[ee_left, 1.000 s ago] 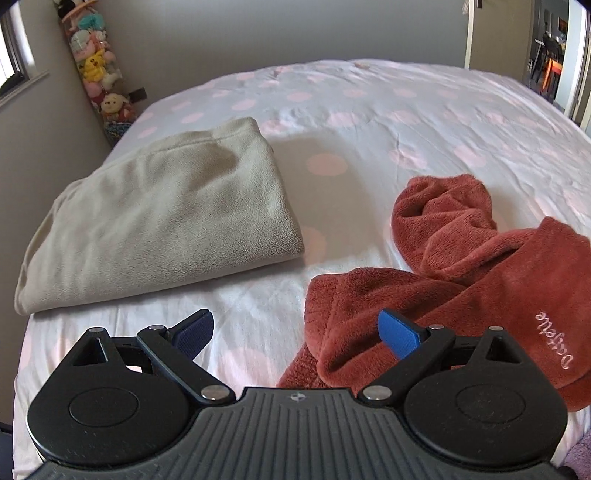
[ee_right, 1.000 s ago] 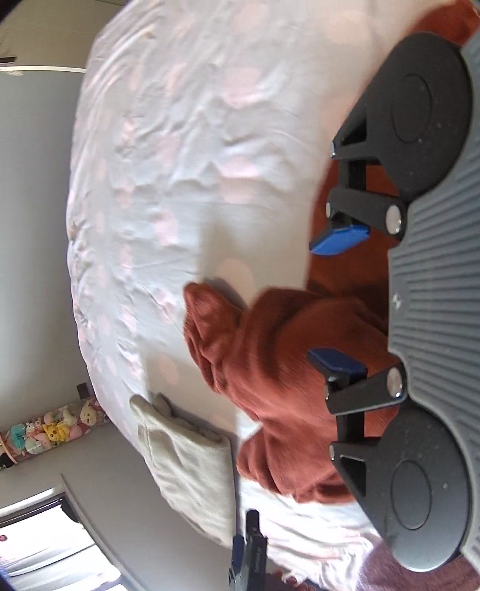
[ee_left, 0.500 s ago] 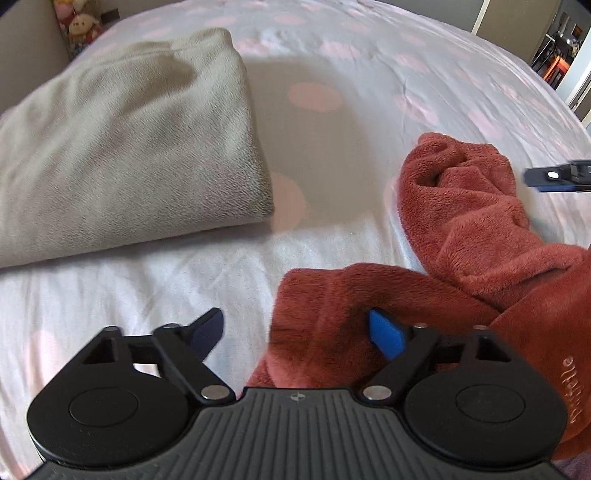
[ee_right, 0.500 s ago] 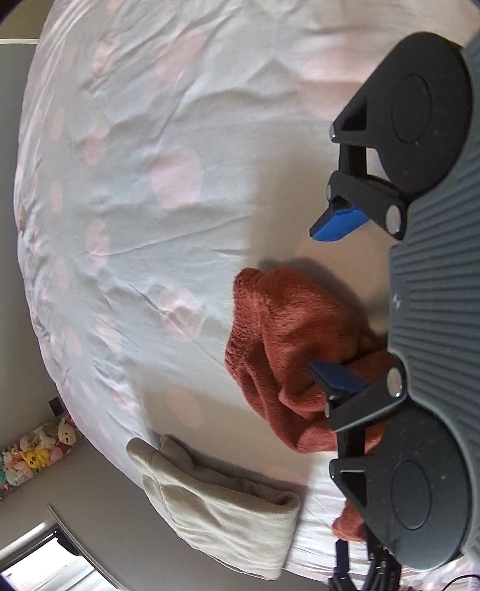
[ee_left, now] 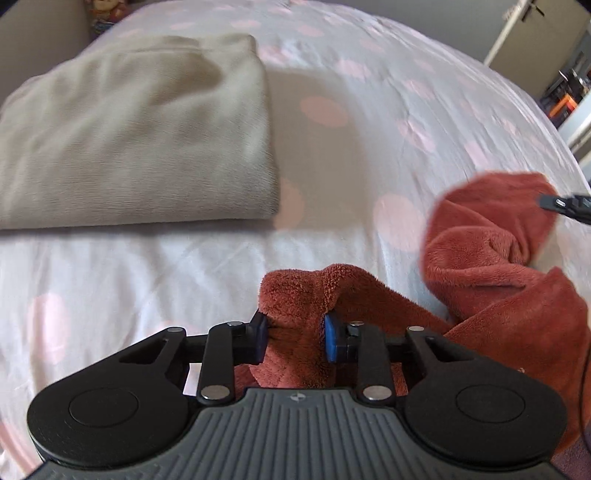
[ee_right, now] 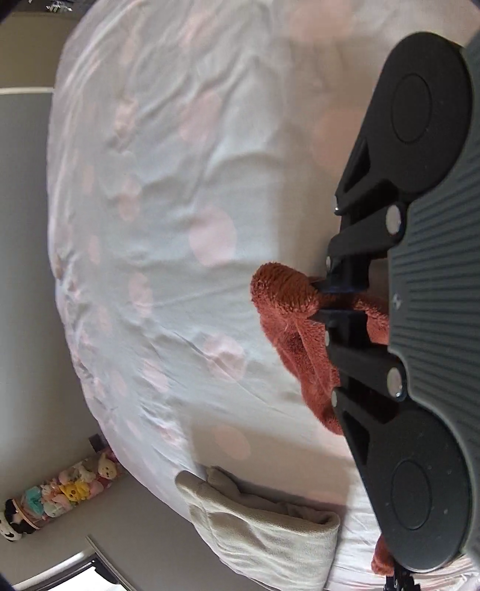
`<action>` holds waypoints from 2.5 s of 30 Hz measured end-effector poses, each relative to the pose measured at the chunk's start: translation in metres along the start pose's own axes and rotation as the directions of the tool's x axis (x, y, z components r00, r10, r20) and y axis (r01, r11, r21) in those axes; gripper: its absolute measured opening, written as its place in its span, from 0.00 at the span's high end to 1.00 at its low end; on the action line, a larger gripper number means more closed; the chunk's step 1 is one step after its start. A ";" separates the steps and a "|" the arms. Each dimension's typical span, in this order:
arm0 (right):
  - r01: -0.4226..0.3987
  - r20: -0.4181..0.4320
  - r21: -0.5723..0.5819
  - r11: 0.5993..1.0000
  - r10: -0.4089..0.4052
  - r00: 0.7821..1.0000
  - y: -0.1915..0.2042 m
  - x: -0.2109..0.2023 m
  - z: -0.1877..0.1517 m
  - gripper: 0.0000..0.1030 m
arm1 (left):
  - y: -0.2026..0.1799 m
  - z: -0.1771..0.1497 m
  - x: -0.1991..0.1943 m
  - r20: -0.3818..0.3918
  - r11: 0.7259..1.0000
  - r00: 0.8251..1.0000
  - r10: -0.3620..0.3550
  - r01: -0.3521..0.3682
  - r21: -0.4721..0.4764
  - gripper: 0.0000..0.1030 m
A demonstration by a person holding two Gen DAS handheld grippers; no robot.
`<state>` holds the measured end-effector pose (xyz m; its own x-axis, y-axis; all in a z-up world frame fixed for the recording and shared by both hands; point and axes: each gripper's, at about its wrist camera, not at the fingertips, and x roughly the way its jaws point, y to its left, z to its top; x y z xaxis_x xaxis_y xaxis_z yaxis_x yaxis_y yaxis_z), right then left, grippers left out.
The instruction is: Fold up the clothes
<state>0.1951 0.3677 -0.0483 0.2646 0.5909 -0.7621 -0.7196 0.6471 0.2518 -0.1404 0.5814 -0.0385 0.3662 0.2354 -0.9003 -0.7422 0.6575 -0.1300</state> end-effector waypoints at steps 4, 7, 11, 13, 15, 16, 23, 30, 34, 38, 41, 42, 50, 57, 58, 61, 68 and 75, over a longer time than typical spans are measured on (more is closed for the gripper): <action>0.122 0.118 0.019 0.992 -0.123 0.985 -0.042 -0.074 0.001 0.92 | 0.025 -0.009 -0.048 0.064 0.995 0.995 0.081 -0.077 -0.060 0.76; 0.221 0.204 0.066 0.973 -0.230 0.952 -0.080 -0.133 -0.005 0.92 | 0.048 -0.018 -0.084 0.109 0.984 0.983 0.145 -0.131 -0.123 0.77; 0.297 0.271 0.165 0.941 -0.333 0.903 -0.132 -0.208 -0.018 0.92 | 0.076 -0.033 -0.128 0.153 0.965 0.970 0.191 -0.157 -0.212 0.78; 0.326 0.285 0.212 0.921 -0.378 0.881 -0.151 -0.238 -0.029 0.92 | 0.083 -0.039 -0.143 0.173 0.956 0.962 0.213 -0.168 -0.241 0.79; 0.362 0.285 0.247 0.899 -0.425 0.859 -0.167 -0.257 -0.042 0.92 | 0.088 -0.045 -0.154 0.187 0.949 0.956 0.224 -0.171 -0.266 0.80; 0.375 0.280 0.265 0.888 -0.443 0.852 -0.175 -0.264 -0.048 0.92 | 0.089 -0.047 -0.157 0.190 0.946 0.955 0.226 -0.169 -0.276 0.80; 0.415 0.211 0.379 0.827 -0.514 0.831 -0.219 -0.291 -0.101 0.93 | 0.085 -0.058 -0.153 0.159 0.943 0.957 0.241 -0.192 -0.273 0.80; 0.431 0.118 0.409 0.804 -0.515 0.849 -0.243 -0.278 -0.137 0.93 | 0.084 -0.050 -0.135 0.120 0.942 0.962 0.246 -0.207 -0.265 0.80; 0.459 0.088 0.384 0.801 -0.526 0.846 -0.246 -0.251 -0.127 0.93 | 0.083 -0.043 -0.124 0.100 0.941 0.963 0.250 -0.218 -0.259 0.80; 0.497 0.077 0.329 0.803 -0.548 0.833 -0.251 -0.216 -0.090 0.93 | 0.075 0.000 -0.102 0.103 0.940 0.958 0.266 -0.234 -0.247 0.80; 0.507 0.059 0.321 0.800 -0.551 0.832 -0.260 -0.183 -0.058 0.93 | 0.069 0.041 -0.082 0.105 0.939 0.955 0.279 -0.248 -0.236 0.80; 0.510 0.053 0.319 0.799 -0.553 0.832 -0.263 -0.171 -0.046 0.93 | 0.067 0.055 -0.074 0.105 0.939 0.954 0.283 -0.253 -0.233 0.80; 0.539 -0.006 0.318 0.780 -0.567 0.824 -0.281 -0.067 0.024 0.92 | 0.061 0.140 0.001 0.100 0.935 0.964 0.246 -0.208 -0.288 0.78; 0.514 -0.026 0.336 0.789 -0.538 0.842 -0.285 -0.035 0.039 0.57 | 0.056 0.157 0.015 0.172 0.959 0.971 0.167 -0.119 -0.257 0.52; 0.503 -0.014 0.341 0.794 -0.531 0.847 -0.285 -0.039 0.038 0.57 | 0.058 0.156 0.008 0.194 0.962 0.968 0.158 -0.106 -0.253 0.50; 0.468 0.024 0.368 0.804 -0.511 0.859 -0.284 -0.056 0.033 0.55 | 0.061 0.145 -0.013 0.238 0.967 0.963 0.127 -0.067 -0.245 0.47; 0.370 0.071 0.397 0.840 -0.430 0.900 -0.253 -0.108 -0.013 0.52 | 0.045 0.089 -0.040 0.198 0.997 0.979 0.054 -0.040 -0.073 0.46; 0.274 0.019 0.416 0.867 -0.310 0.951 -0.212 -0.129 -0.091 0.50 | 0.023 0.024 -0.009 0.056 0.999 0.998 0.011 -0.013 0.044 0.46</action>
<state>0.2549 0.1103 -0.0576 0.4871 0.3705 -0.7909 -0.2843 0.9235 0.2575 -0.1474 0.6120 -0.0233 0.3890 0.2825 -0.8768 -0.7216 0.6851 -0.0994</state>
